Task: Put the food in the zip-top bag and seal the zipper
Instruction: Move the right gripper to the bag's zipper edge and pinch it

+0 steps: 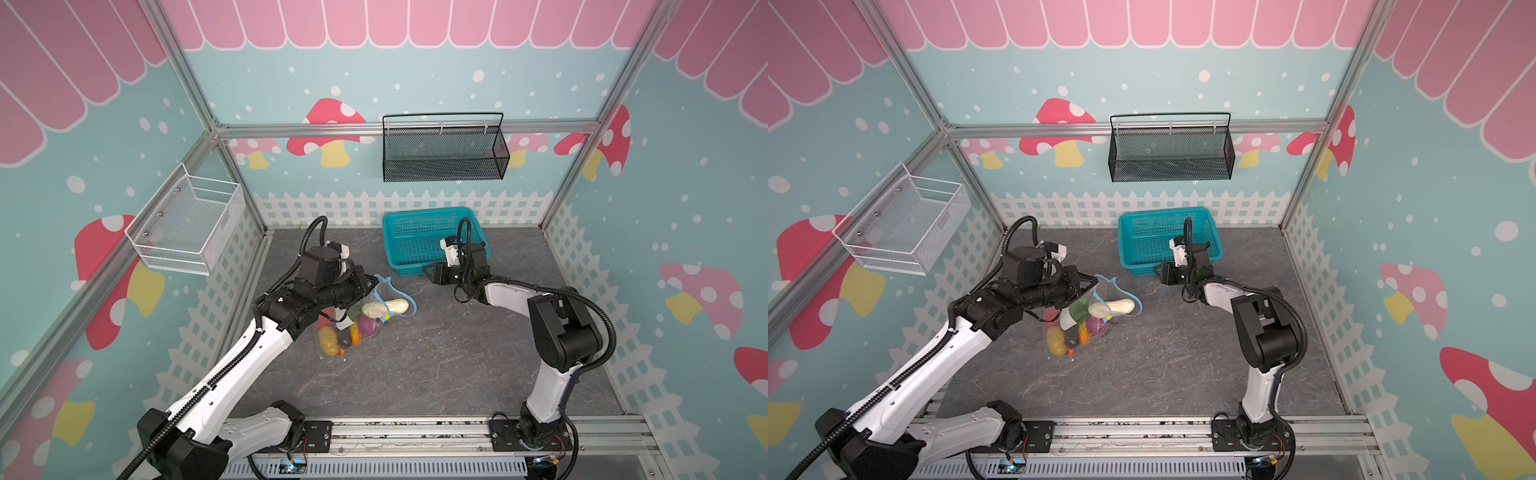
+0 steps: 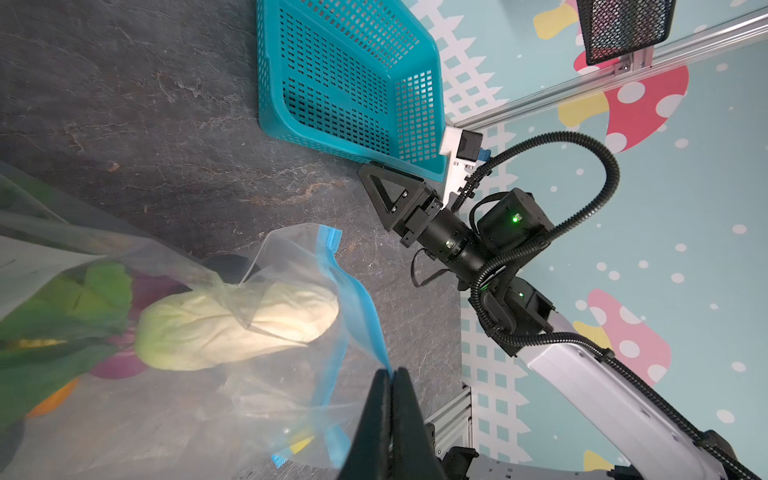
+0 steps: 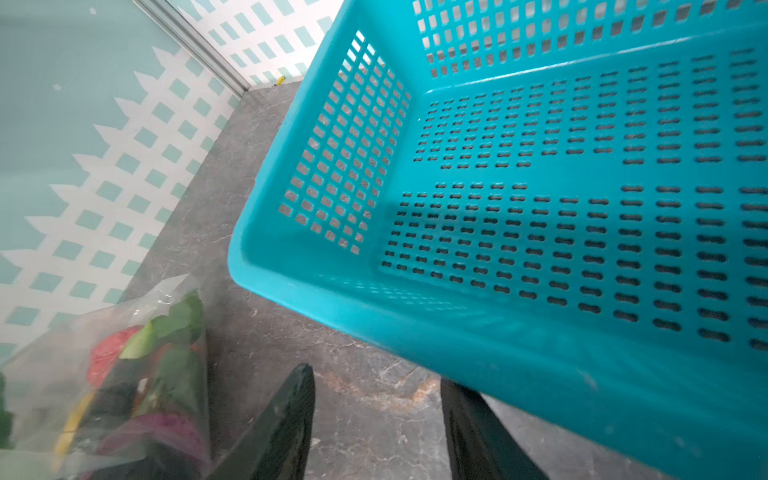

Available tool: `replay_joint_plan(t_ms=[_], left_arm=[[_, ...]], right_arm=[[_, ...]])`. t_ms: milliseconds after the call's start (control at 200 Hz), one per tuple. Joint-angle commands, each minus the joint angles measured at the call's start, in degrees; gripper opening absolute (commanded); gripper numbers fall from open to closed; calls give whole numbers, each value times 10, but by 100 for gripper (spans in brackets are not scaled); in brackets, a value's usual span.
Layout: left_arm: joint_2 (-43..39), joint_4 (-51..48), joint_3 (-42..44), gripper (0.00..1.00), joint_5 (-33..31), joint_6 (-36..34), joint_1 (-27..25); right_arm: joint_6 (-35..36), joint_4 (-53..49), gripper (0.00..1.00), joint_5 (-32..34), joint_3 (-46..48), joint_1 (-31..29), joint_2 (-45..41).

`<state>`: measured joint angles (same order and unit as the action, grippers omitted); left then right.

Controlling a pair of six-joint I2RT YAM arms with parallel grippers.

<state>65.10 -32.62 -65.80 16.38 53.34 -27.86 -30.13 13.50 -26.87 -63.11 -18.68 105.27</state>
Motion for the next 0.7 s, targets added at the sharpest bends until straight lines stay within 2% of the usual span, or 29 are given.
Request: replay_joint_plan(t_ms=[0, 195, 385, 540, 695], left_arm=[[-14, -14, -4, 0, -9, -7, 3], [-10, -13, 5, 0, -10, -4, 3], [-1, -17, -8, 0, -11, -15, 5], [12, -16, -8, 0, -3, -11, 3], [10, -11, -1, 0, -4, -8, 4]], right_arm=[[-47, -121, 54, -74, 2, -2, -68], [-118, -133, 60, -107, 123, -21, -230], [-187, -101, 62, -100, 196, -67, -321], [-197, -96, 65, -103, 211, -76, -335], [-178, -94, 66, -100, 189, -79, -287]])
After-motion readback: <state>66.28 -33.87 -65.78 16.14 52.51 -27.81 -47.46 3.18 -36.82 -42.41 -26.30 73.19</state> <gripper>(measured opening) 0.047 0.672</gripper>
